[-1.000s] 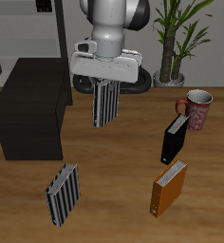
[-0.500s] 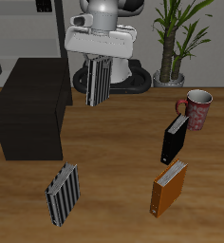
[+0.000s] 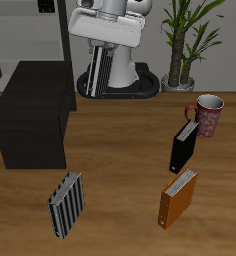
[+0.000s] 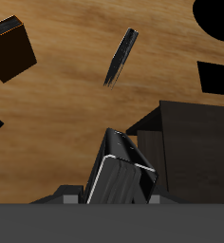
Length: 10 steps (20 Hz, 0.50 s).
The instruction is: Place the left striped book flat on top of the shelf
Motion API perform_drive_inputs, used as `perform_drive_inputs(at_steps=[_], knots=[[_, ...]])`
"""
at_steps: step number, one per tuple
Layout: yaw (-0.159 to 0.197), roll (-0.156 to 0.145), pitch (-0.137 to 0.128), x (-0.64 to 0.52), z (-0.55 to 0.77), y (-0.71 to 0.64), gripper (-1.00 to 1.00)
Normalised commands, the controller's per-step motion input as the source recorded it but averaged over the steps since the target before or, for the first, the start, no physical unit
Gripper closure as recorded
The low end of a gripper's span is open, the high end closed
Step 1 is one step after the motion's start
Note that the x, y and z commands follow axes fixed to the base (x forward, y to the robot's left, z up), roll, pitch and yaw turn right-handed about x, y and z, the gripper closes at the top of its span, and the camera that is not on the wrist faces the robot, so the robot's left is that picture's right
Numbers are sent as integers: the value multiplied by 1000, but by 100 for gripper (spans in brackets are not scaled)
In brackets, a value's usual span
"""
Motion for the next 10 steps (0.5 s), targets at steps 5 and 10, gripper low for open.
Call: perform_drive_inputs(at_steps=[5, 10], knots=[[106, -117, -30, -94, 263, -59, 100], [51, -139, -19, -50, 173, -196, 100]])
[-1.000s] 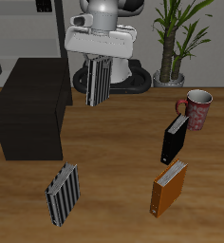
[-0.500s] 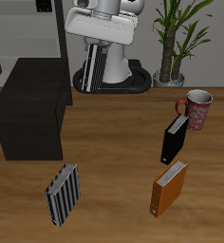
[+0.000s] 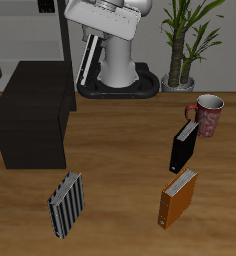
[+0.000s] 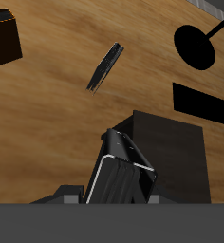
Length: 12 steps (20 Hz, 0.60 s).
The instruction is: Place the left striped book flat on top of the shelf
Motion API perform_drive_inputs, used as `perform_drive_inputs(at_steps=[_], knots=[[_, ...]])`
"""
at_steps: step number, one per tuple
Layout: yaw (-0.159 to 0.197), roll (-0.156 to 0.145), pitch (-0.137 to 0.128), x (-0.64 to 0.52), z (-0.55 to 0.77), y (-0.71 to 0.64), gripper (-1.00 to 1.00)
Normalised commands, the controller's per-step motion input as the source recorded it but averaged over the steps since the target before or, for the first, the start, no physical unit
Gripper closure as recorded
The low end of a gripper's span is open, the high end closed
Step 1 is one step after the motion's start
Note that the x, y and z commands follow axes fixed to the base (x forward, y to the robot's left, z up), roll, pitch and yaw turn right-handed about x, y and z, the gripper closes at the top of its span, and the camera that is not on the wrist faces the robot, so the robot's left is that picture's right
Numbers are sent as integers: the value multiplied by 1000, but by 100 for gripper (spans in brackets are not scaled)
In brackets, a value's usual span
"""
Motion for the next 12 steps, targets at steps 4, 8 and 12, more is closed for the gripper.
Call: perform_drive_inputs(at_steps=[4, 8, 12], knots=[[55, -171, 4, 28, 86, -181, 100], [30, -156, -17, 17, 5, -143, 100], [38, -193, -62, -41, 177, -37, 100]])
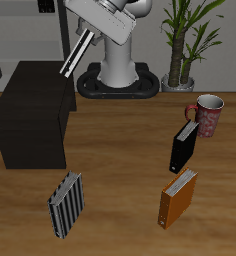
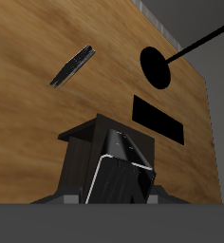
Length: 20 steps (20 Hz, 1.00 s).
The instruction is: Place the left striped book flat on top of the shelf
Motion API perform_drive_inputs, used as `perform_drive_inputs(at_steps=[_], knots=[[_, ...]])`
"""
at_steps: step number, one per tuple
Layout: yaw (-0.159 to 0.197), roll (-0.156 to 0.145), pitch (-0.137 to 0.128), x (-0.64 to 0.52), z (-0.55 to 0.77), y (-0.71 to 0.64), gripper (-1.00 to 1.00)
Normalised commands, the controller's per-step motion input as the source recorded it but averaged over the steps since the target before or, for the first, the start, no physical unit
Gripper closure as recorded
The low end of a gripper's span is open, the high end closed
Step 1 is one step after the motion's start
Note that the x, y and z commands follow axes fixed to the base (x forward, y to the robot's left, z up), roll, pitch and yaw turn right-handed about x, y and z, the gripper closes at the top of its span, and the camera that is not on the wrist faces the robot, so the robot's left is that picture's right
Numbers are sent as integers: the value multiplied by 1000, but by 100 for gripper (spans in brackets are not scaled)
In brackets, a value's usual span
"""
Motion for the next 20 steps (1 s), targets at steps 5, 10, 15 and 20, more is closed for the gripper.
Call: perform_drive_inputs(at_steps=[5, 10, 15, 20], knots=[[-18, -183, -69, -44, 243, -151, 100], [-14, -111, 37, 85, -60, -242, 100], [-55, -150, 35, 81, -118, -255, 100], [-28, -78, 39, 79, -89, -136, 100]])
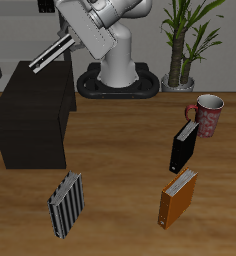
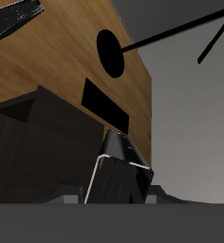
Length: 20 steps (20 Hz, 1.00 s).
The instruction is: Place the left striped book flat on top of the shelf
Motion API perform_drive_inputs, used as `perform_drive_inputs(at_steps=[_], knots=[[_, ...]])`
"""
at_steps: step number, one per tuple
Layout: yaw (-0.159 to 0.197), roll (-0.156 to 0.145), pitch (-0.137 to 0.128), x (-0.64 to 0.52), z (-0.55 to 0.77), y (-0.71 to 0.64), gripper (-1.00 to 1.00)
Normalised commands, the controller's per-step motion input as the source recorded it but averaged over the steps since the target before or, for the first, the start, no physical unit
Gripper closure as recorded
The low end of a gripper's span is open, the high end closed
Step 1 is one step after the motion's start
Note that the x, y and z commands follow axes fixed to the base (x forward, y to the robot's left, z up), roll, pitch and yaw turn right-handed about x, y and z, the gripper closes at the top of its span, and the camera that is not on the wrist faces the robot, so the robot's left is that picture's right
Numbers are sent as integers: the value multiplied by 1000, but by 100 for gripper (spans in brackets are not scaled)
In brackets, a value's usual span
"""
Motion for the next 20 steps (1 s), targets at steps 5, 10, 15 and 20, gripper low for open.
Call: perform_drive_inputs(at_steps=[5, 10, 15, 20], knots=[[-37, -87, 37, 82, -85, -132, 100], [-2, -34, 10, 84, -99, -57, 100], [-38, -76, 25, 53, -66, -126, 100], [-3, -60, 25, 72, -114, -145, 100]])
